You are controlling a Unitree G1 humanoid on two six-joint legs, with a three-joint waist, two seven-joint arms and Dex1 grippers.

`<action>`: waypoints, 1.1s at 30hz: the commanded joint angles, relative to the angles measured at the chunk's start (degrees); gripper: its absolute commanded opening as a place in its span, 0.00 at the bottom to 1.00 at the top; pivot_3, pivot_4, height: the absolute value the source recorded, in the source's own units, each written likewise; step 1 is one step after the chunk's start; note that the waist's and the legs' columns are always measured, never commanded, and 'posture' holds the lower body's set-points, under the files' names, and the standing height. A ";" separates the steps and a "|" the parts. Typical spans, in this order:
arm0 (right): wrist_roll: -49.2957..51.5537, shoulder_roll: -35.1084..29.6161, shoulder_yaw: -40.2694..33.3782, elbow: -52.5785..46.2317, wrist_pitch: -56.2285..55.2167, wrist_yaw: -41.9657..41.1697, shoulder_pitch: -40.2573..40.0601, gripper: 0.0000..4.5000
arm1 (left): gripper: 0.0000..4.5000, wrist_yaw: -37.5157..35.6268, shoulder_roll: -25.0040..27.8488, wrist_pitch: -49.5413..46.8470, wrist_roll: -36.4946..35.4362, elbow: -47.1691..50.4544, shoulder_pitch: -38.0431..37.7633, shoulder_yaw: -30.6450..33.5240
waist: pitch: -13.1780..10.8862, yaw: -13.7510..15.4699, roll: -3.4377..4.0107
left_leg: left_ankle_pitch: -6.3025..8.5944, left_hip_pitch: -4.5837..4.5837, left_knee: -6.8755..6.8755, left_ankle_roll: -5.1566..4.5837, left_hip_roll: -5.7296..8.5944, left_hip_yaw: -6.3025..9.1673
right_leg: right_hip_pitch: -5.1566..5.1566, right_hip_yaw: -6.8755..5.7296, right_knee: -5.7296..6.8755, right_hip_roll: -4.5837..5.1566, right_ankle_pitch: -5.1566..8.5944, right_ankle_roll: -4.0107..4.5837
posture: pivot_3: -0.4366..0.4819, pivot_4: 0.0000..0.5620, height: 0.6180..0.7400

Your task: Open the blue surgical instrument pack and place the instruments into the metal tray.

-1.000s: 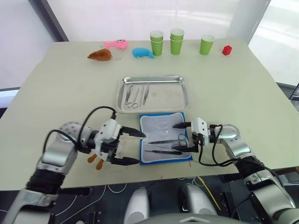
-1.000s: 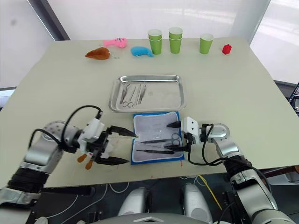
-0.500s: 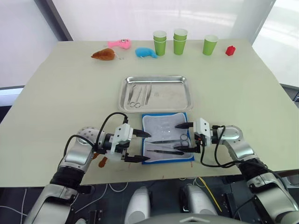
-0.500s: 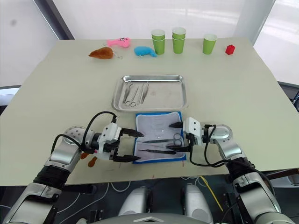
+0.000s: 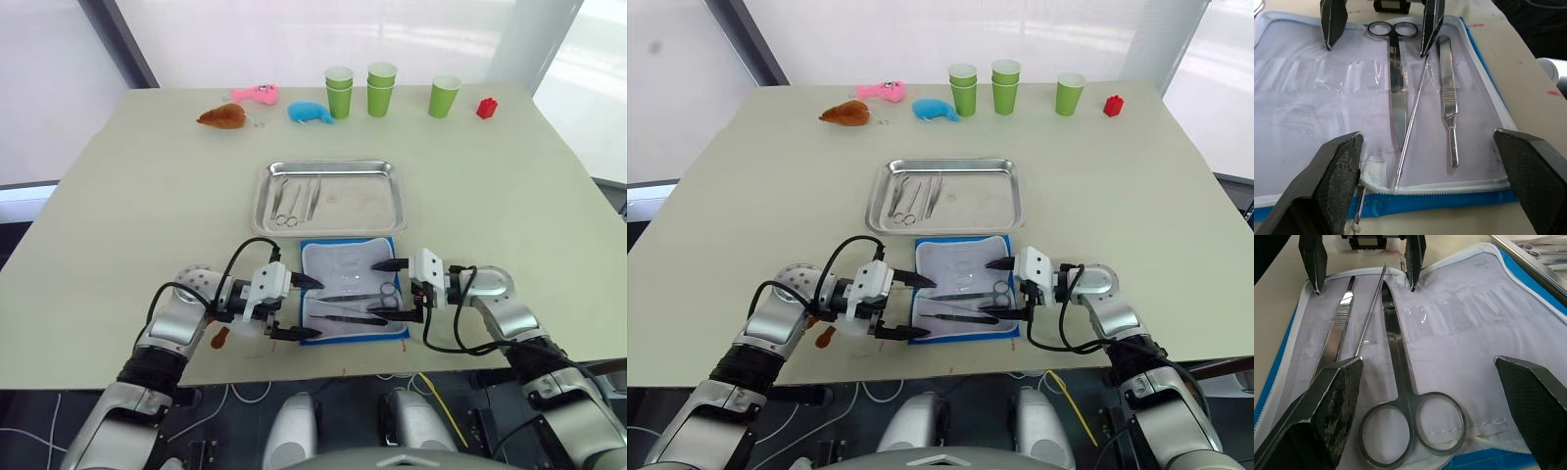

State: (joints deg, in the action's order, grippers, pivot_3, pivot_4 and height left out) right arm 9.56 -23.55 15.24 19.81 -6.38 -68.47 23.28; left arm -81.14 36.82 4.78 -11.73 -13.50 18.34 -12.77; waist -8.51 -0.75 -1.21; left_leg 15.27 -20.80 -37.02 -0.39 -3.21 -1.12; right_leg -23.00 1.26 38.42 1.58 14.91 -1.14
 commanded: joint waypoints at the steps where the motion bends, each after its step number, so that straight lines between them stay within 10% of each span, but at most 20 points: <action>1: -0.49 -2.09 -0.40 -1.26 2.51 -0.24 -1.23 1.00 | 0.99 -1.30 0.36 -2.77 2.79 -1.81 -2.33 -3.99 | 0.00 0.00 0.01 | 0.00 0.00 0.00 0.00 0.00 0.00 | 0.00 0.00 0.00 0.00 0.00 0.00 | 0.48 0.27 1.00; 18: 10.11 -6.05 -7.56 -21.23 13.25 0.70 -3.60 1.00 | 0.99 -1.71 -3.09 -1.04 1.00 -4.11 -2.84 -3.10 | -0.09 0.15 0.29 | 0.01 -0.27 0.07 -0.02 0.01 0.06 | -0.03 -0.09 -0.39 0.00 -0.03 -0.06 | 0.48 0.27 1.00; 33: 30.92 -27.69 -29.73 -40.92 26.58 -8.16 -15.65 1.00 | 0.99 -1.79 -6.11 -0.17 2.68 -8.06 -2.51 -4.29 | 0.04 0.53 0.73 | 0.02 -0.36 0.04 -0.03 0.18 0.15 | 0.04 0.08 -0.51 0.02 0.03 -0.46 | 0.48 0.27 1.00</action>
State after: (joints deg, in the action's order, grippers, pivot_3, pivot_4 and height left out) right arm 37.31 -49.75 -10.81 -18.73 19.40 -74.80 8.23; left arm -82.22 31.59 6.62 -12.16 -17.20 18.81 -12.10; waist -8.47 -0.21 -0.48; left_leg 15.29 -21.14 -36.98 -0.42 -3.04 -0.95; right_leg -22.93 1.32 37.88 1.59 14.94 -1.61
